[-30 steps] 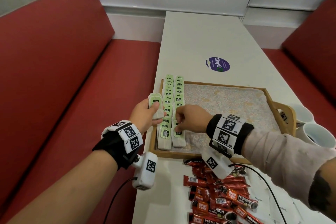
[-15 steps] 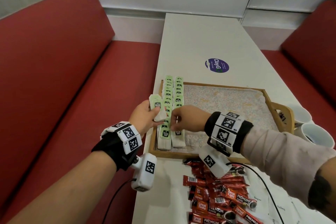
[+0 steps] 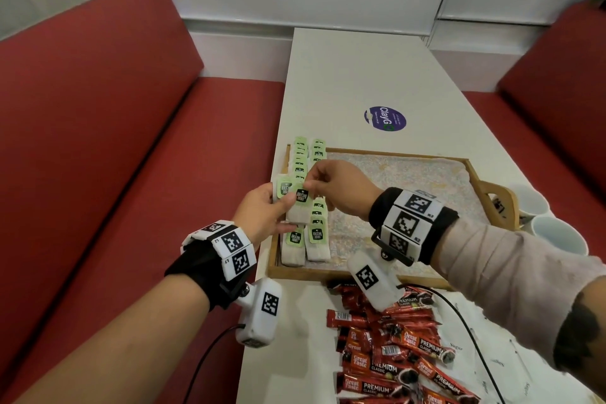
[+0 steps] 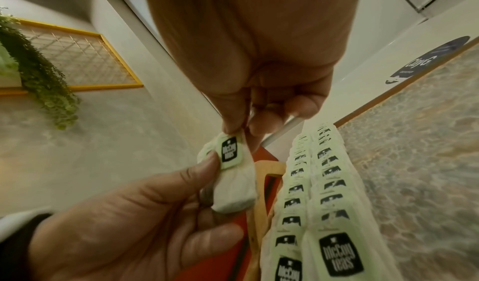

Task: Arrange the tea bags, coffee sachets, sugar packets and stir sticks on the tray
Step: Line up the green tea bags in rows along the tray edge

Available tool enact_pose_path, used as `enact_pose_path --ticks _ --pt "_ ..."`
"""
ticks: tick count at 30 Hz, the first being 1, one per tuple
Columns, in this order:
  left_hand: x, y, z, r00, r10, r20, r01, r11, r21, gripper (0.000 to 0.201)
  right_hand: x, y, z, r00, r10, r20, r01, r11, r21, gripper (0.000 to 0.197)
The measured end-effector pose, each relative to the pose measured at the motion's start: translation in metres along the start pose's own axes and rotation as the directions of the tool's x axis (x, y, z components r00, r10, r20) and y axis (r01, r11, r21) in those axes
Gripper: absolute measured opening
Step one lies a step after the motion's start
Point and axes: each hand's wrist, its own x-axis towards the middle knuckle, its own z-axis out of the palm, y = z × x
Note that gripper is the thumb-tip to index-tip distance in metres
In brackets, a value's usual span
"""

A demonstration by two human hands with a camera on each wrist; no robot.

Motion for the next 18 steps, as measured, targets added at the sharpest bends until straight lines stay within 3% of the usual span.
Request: enact_pose_path --ticks 7,14,18 --pt "-0.009 0.000 -0.001 0.998 -0.028 0.054 0.024 0.997 0.073 0.021 -0.002 -0.009 -0.008 0.998 -0.024 -0.058 0.023 1.000 -0.012 0.012" --pt "-0.010 0.003 0.000 1.000 -0.006 -0.015 0.004 0.993 -0.115 0.017 -0.011 -0.009 -0.007 0.987 -0.002 -0.158 0.011 0.998 0.060 0.008" --pt "-0.007 0.006 -0.004 0.998 -0.001 -0.065 -0.010 0.987 -0.160 0.018 -0.020 -0.002 -0.006 0.992 -0.001 -0.124 0.001 1.000 0.001 0.003"
